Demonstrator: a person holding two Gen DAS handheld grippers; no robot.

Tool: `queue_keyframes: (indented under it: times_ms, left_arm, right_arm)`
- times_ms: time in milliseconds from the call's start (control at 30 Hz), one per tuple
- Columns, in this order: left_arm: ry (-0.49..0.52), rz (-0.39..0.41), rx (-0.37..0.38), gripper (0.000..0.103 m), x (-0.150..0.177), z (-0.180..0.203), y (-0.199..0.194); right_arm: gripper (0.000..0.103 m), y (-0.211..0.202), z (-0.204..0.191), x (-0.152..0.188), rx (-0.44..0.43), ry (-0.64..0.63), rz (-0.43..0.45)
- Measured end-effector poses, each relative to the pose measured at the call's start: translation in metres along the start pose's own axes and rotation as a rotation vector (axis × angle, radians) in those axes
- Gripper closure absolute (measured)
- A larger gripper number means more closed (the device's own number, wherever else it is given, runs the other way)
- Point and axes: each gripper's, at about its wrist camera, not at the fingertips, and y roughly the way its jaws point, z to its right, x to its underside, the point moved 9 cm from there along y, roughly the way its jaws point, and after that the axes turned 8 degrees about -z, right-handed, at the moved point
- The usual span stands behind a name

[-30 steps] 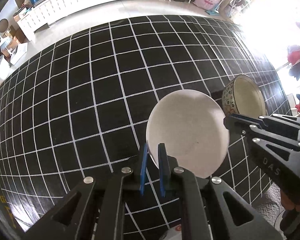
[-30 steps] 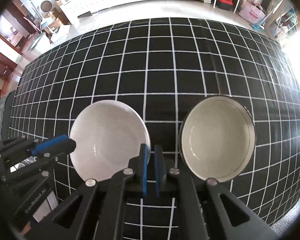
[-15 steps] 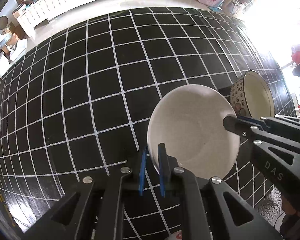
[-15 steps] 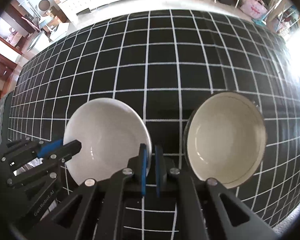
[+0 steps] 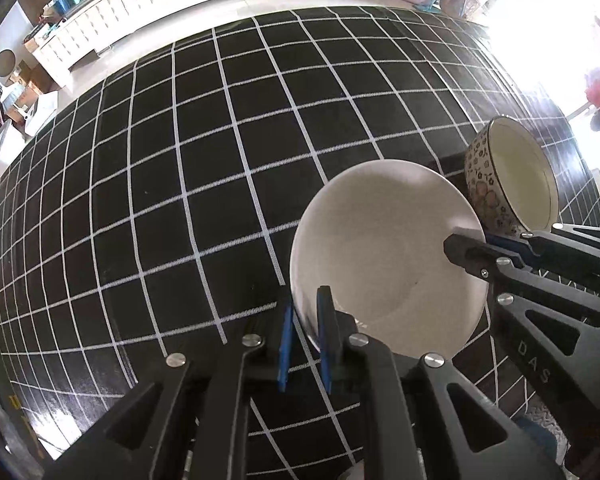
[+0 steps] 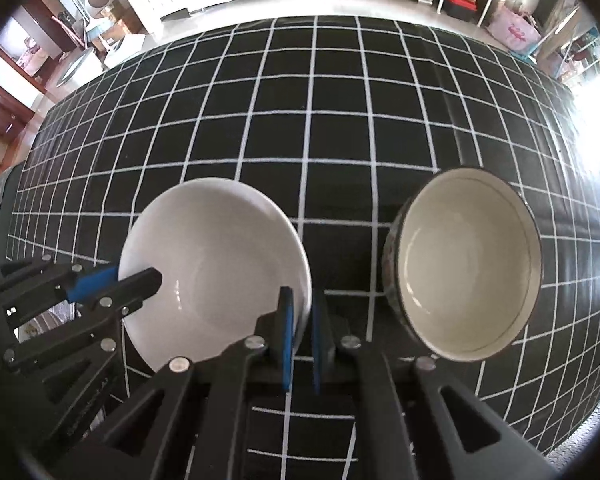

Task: Organize plates and bowls
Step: 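Lift the cream bowl with the left tool and carry it toward the white bowl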

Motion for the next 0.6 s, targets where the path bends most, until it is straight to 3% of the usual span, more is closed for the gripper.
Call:
queue_keyframes:
  times_ms: [167, 300, 600]
  left_arm:
    - [-0.012, -0.012, 0.028, 0.092, 0.013, 0.002, 0.007]
    - [-0.006, -0.044, 0.026, 0.092, 0.027, 0.002, 0.015]
    - [-0.014, -0.053, -0.009, 0.092, 0.057, 0.010, 0.021]
  right_arm:
    - [0.091, 0.004, -0.008, 0.011, -0.042, 0.002, -0.018]
    - [0.089, 0.007, -0.013, 0.032, -0.123, 0.018, -0.055]
    - [0.089, 0.012, -0.028, 0.063, -0.101, -0.023, -0.074]
